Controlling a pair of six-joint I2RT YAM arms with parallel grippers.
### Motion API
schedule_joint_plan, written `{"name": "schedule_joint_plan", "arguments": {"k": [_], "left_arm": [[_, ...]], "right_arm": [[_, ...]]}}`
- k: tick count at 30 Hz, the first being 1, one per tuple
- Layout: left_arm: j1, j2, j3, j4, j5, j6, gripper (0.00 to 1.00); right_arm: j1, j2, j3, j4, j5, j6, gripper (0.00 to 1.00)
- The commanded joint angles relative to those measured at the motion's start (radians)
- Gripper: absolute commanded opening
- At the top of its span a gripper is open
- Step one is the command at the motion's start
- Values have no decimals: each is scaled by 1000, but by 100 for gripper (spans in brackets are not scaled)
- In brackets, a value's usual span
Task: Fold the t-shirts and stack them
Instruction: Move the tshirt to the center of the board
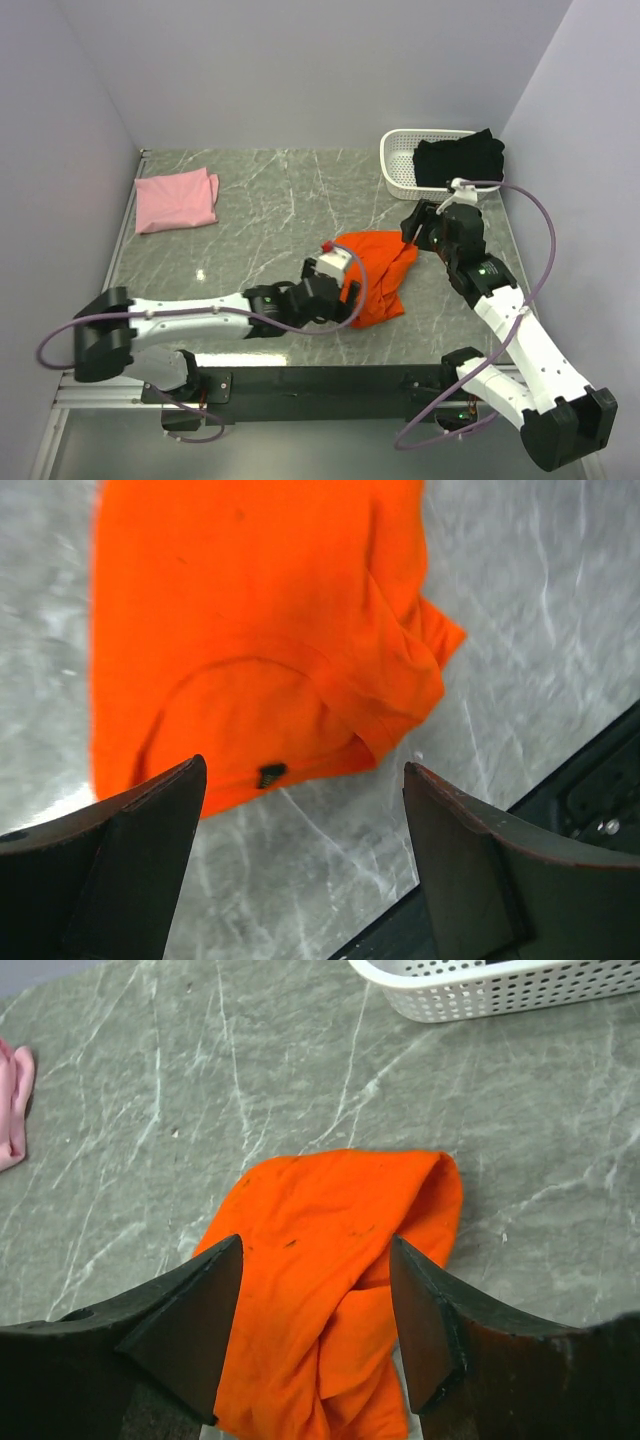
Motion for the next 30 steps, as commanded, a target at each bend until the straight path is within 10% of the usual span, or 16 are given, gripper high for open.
{"name": "schedule_joint_plan", "arguments": {"k": [1, 20, 30], "left_arm": [[-51, 71, 64, 45, -35, 5, 85], [-67, 389, 150, 187, 160, -71, 72], [-56, 493, 191, 161, 143, -114, 48]], "right_arm": [[0, -31, -30, 31, 40, 21, 68], [-1, -52, -73, 48, 23, 25, 68], [-3, -84, -88, 31, 20, 20, 68]]}}
